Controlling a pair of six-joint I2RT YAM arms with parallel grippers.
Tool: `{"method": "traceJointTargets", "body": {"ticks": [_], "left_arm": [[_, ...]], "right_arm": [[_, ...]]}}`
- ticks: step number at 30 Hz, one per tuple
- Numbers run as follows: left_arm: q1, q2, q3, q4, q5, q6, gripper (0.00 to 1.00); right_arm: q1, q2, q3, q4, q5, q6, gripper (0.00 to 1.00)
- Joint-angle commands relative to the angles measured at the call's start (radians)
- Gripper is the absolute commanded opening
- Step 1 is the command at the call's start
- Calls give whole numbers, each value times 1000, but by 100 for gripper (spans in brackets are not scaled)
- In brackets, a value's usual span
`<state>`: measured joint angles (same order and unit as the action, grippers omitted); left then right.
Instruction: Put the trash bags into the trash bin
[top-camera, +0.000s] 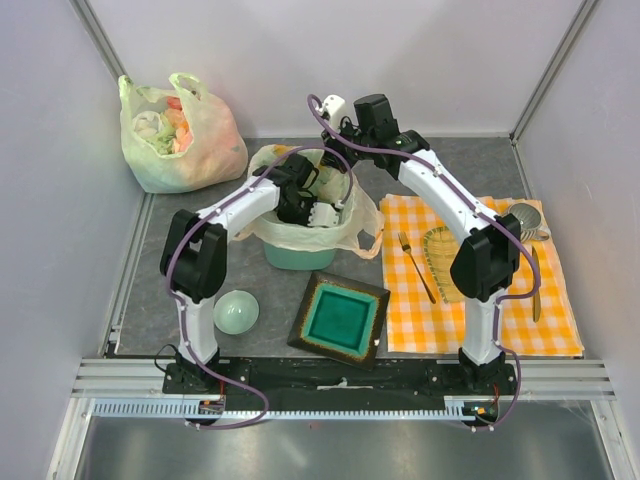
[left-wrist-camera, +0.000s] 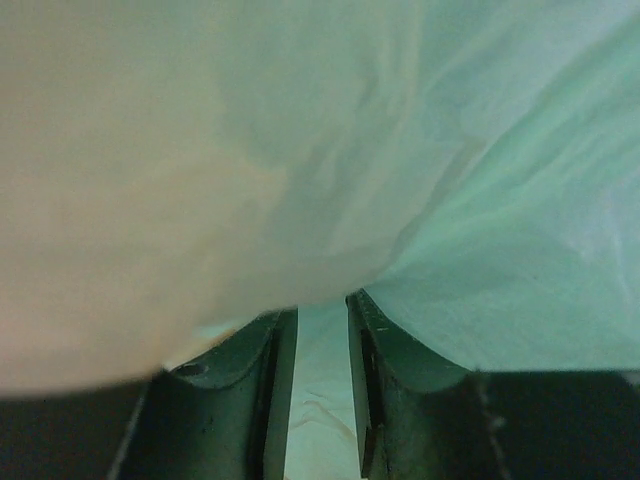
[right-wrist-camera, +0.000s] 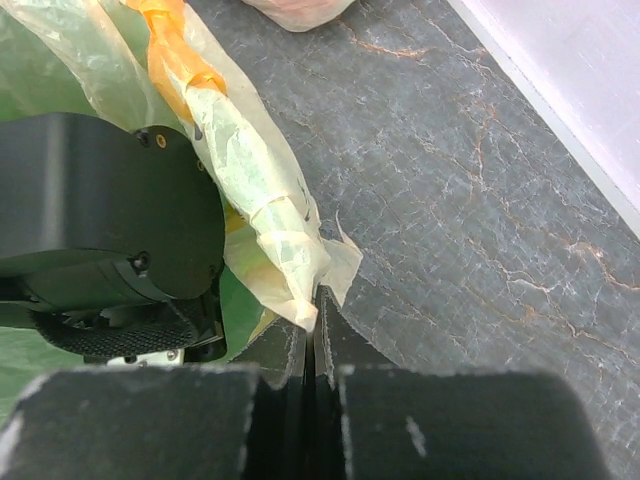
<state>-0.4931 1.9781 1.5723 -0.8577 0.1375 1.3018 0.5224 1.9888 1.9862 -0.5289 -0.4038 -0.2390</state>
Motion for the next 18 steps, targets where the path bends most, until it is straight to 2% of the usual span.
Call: {"method": "traceJointTargets", "body": {"ticks": [1, 9, 11, 18], "left_arm": [[2, 97, -18, -46, -6, -29, 36], [2, 136, -60, -21, -10, -58, 49], [2, 128, -43, -15, -18, -79, 50], [2, -16, 68, -7, 0, -147, 54]], "right_arm": [[16, -45, 13, 79, -52, 60, 0], [24, -39, 7, 87, -20, 46, 0], [22, -39, 2, 87, 6, 35, 0], [22, -54, -39, 89, 65, -23, 0]]}}
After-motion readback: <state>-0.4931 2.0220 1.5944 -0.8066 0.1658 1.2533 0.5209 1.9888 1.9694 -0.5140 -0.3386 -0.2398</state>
